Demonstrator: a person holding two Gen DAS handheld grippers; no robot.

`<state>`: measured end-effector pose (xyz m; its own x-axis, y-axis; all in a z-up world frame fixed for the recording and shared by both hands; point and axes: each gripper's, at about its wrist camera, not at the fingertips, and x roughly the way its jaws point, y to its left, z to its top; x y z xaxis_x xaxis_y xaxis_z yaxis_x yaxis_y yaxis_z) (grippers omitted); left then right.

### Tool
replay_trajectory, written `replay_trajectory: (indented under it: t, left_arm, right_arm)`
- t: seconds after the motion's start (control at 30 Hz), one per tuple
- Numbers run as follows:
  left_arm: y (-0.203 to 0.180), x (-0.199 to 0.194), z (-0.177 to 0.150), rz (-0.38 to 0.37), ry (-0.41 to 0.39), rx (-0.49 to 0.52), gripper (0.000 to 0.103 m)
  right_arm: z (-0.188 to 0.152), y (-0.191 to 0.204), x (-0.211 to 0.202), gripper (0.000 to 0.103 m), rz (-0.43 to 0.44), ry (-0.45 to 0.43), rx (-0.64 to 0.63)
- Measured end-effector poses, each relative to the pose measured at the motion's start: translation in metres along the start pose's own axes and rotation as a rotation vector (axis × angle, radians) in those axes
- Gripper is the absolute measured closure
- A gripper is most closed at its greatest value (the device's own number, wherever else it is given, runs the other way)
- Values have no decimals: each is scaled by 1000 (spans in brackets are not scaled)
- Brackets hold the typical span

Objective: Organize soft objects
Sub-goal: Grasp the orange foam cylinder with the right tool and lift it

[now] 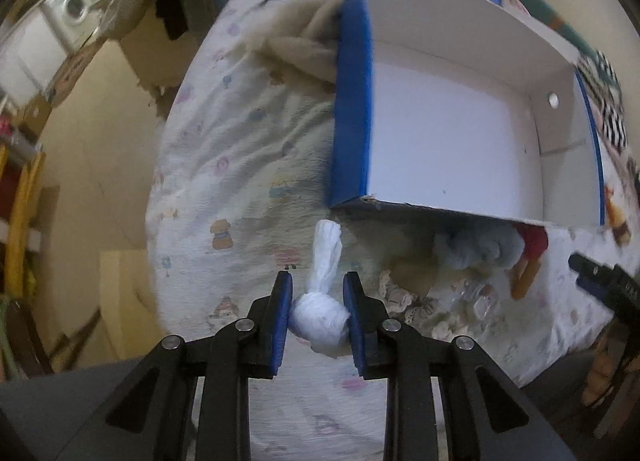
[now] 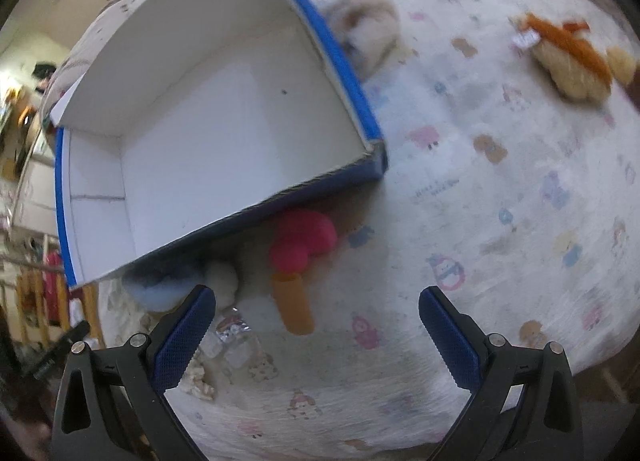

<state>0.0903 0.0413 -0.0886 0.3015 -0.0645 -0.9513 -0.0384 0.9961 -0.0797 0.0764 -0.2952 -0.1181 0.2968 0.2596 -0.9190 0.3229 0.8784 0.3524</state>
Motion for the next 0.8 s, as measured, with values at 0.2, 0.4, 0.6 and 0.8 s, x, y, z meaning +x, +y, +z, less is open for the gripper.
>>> replay_trajectory:
  t: [0.2, 0.4, 0.6, 0.8]
  left_arm:
    - [-2, 8, 5, 46, -20, 1, 79]
    - [-7, 9, 4, 35, -26, 20, 79]
    - [-6, 9, 4, 33, -26, 19, 79]
    - [-6, 9, 5, 42, -34, 15, 79]
  right_arm:
    - [-2, 11, 21, 20, 12, 71, -29]
    - [-1, 34, 46, 30, -34, 100, -96]
    - [-5, 37, 55, 98, -125, 111, -170]
    - [-7, 27, 32, 98, -55, 70, -148]
